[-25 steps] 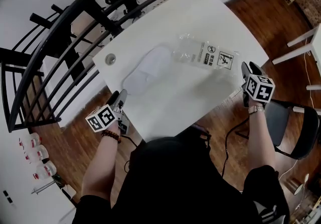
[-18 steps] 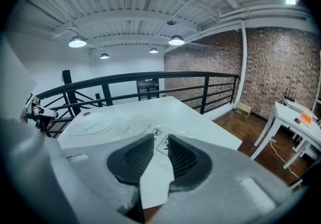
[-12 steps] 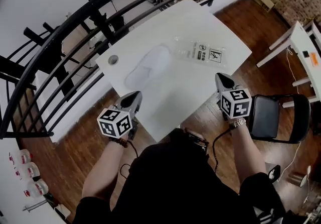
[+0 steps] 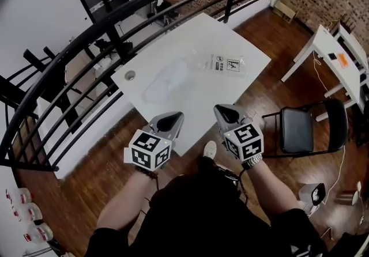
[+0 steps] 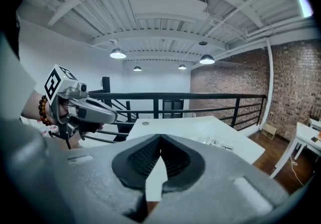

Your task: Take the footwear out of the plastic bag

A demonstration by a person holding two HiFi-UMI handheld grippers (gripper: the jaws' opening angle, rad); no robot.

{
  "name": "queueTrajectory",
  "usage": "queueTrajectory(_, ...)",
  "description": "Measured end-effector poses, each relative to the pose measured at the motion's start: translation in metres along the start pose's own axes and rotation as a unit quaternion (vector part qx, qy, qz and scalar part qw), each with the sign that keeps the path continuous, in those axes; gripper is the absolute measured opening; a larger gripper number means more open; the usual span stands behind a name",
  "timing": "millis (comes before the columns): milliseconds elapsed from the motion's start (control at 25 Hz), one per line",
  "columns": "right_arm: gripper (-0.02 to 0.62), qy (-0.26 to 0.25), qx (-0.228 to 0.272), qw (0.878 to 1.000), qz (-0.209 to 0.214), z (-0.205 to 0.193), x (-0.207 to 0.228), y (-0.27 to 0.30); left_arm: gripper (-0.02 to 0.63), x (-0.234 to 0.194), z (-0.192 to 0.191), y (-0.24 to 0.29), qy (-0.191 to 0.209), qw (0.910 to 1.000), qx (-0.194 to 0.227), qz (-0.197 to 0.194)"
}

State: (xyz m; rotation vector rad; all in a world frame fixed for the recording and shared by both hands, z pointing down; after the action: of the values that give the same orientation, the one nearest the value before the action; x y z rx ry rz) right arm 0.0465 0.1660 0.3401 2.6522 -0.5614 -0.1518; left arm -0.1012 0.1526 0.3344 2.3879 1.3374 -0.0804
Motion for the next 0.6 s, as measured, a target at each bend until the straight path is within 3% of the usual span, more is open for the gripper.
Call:
queueTrajectory(360, -0.009, -0.007, 0.035, 0.999, 0.009, 0.007, -0.018, -0.049, 0.017, 0.059, 0.022, -0.001, 0.040, 0.9990, 0.019, -0.007)
queueTrajectory(600, -0.009, -0.016, 0.044, 0.998, 0.033, -0.002, -0.010, -0.080, 0.017, 0.098, 0.019, 0.017, 0.028, 0.9993, 0.024, 0.006)
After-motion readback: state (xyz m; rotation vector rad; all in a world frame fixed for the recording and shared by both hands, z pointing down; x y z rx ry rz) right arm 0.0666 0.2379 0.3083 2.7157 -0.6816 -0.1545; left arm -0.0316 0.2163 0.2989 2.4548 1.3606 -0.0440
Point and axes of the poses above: the fingertips, and each gripper's own axes: y forward along the fingers, x to its right, z out of its top, the point moved 4 cm from there along -y, backward along the fingers
